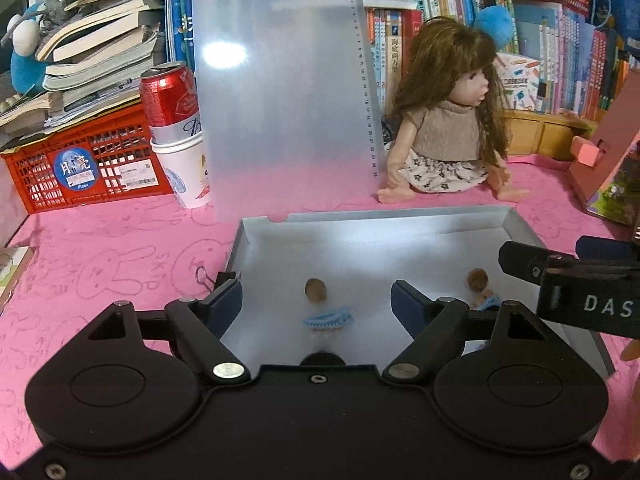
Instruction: Organize rigid objects
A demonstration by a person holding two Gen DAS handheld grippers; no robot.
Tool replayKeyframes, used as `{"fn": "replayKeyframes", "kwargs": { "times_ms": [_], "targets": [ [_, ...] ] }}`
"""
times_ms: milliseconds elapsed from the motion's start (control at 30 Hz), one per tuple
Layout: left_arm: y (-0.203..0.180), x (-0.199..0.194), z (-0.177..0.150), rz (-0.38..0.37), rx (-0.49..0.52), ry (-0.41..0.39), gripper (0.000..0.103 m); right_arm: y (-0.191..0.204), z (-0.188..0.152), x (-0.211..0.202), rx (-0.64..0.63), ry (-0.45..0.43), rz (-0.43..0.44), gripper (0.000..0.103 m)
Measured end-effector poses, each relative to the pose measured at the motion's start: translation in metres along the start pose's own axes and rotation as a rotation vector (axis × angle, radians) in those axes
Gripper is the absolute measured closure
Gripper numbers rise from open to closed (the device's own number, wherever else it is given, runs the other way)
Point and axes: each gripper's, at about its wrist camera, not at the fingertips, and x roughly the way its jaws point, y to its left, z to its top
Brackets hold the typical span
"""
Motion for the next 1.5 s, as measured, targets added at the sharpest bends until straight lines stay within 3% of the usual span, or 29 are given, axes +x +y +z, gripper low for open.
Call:
{"fn": "replayKeyframes", "kwargs": {
  "times_ms": [533,800,1133,1500],
  "targets": [
    [0.008,-0.068,-0.051,-0.027,-0.014,-0.084,0.018,0.006,-0.042,-0.062,-0.071,-0.122,-0.054,0.000],
    [0.010,-0.083,-0.085,-0.029,-0.029,-0.081,0.018,0.010,-0.074,-0.078,-0.090,-0.144,-0.080,0.000],
    [0.008,-0.080,-0.122,-0.003,-0.043,-0.067,0.018,0.017,-0.106,-0.078,-0.173,-0.115,-0.085,0.000],
    [0.005,-0.061,-0.133,0.018,-0.026,-0.024,0.017,0.020,-0.114,-0.064,-0.212,-0.026,-0.060,0.000]
  ]
}}
